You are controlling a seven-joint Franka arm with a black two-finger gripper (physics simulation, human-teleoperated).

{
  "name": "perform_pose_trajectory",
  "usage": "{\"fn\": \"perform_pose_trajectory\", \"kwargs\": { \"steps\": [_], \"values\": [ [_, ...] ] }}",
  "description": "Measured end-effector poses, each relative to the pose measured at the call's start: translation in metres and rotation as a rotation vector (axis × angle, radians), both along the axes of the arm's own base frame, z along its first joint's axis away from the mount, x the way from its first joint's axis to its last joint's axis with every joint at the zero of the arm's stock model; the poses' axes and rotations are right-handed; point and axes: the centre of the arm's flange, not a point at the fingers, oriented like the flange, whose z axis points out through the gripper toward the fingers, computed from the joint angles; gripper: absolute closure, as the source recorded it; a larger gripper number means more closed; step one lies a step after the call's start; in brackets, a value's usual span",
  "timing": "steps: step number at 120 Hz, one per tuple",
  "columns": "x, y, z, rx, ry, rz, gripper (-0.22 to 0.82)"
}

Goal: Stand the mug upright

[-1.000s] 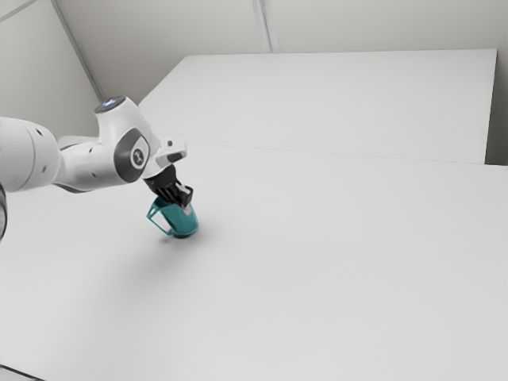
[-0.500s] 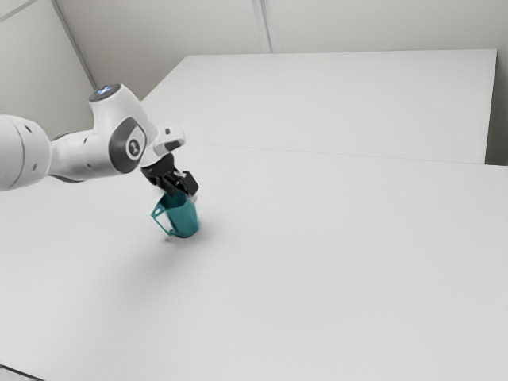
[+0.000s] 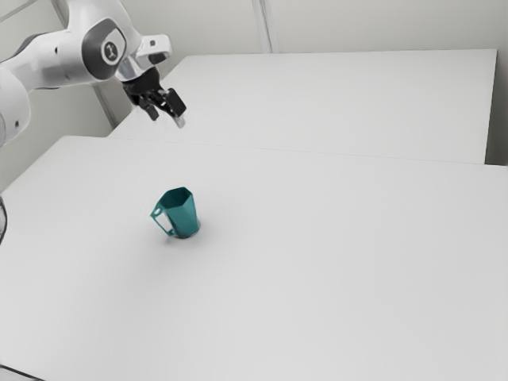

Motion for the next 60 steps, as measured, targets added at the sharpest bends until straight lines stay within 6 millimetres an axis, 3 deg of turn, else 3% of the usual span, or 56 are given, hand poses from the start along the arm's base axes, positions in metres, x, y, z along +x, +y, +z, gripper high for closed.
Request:
{"fn": "perform_pose_trajectory", "kwargs": {
  "steps": [10, 22, 60],
  "values": [
    [-0.001, -0.001, 0.027, 0.019, 0.014, -0.003, 0.01],
    [-0.008, -0.004, 0.043, 0.028, 0.047, -0.005, 0.01],
    [-0.02, -0.006, 0.043, 0.022, 0.133, 0.003, 0.0]
  ]
}}
